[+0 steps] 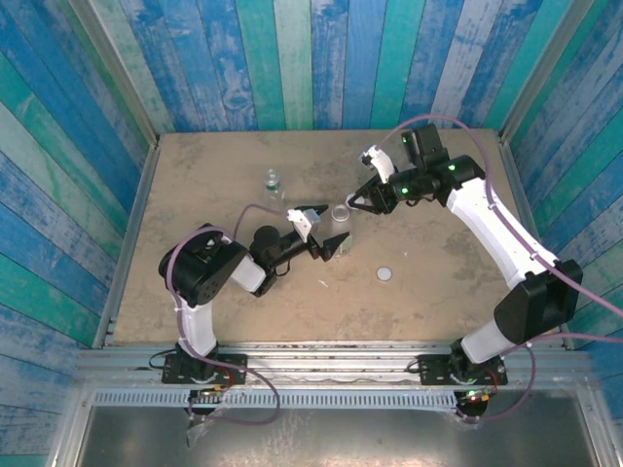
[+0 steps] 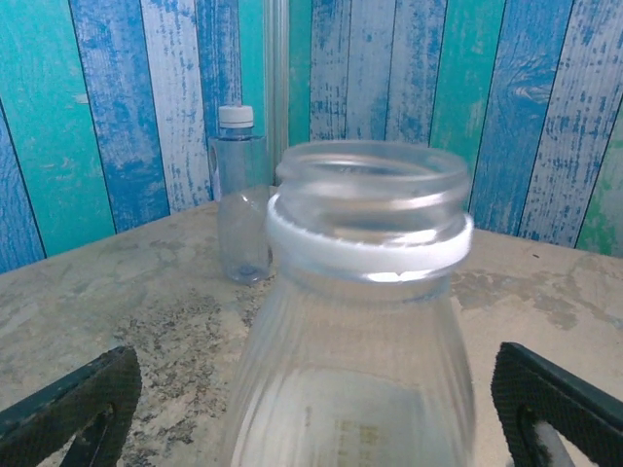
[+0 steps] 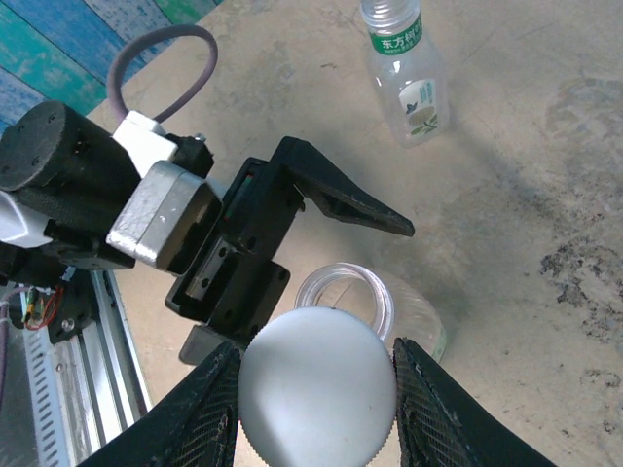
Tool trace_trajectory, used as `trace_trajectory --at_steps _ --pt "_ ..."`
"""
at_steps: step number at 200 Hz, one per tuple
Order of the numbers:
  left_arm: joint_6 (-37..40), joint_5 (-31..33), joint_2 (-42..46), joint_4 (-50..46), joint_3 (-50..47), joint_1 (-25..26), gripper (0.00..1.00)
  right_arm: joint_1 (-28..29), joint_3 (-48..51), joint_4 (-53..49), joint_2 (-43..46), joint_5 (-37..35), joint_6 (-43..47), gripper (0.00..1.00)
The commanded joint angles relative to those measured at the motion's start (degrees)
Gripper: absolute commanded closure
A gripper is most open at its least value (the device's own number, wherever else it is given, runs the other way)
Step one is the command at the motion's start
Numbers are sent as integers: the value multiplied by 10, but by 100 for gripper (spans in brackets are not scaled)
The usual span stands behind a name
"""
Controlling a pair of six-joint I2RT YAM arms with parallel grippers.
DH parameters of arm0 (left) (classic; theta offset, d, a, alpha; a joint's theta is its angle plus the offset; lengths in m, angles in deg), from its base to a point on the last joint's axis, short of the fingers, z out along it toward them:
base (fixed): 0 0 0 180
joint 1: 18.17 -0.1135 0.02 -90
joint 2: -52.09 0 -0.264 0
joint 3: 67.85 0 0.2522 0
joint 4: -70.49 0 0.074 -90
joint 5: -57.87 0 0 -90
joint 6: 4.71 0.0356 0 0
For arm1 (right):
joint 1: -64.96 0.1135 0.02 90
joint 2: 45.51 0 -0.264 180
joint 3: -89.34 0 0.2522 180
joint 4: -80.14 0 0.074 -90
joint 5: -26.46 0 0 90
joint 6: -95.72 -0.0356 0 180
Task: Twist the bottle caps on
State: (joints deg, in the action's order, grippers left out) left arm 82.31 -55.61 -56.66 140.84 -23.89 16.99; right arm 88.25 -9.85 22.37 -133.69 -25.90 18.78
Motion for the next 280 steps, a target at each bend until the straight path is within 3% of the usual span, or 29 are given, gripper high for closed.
trace_trajectory --at_steps 1,73,107,143,154,280 --pt "-8 -24 -34 29 7 -1 5 4 -7 2 -2 0 -1 58" --pt "10 -49 -72 17 27 0 16 7 2 20 -2 2 -3 57" --pt "16 -65 -81 12 33 -1 30 13 3 28 -11 -2 -4 57" --pt "23 -86 -81 -1 38 -1 36 27 0 28 -20 -23 -3 57" --pt "24 -88 -82 -1 37 -1 43 31 -1 28 -23 -30 -3 57" --pt "5 -84 -89 -16 47 0 41 58 -4 16 -53 -93 22 55"
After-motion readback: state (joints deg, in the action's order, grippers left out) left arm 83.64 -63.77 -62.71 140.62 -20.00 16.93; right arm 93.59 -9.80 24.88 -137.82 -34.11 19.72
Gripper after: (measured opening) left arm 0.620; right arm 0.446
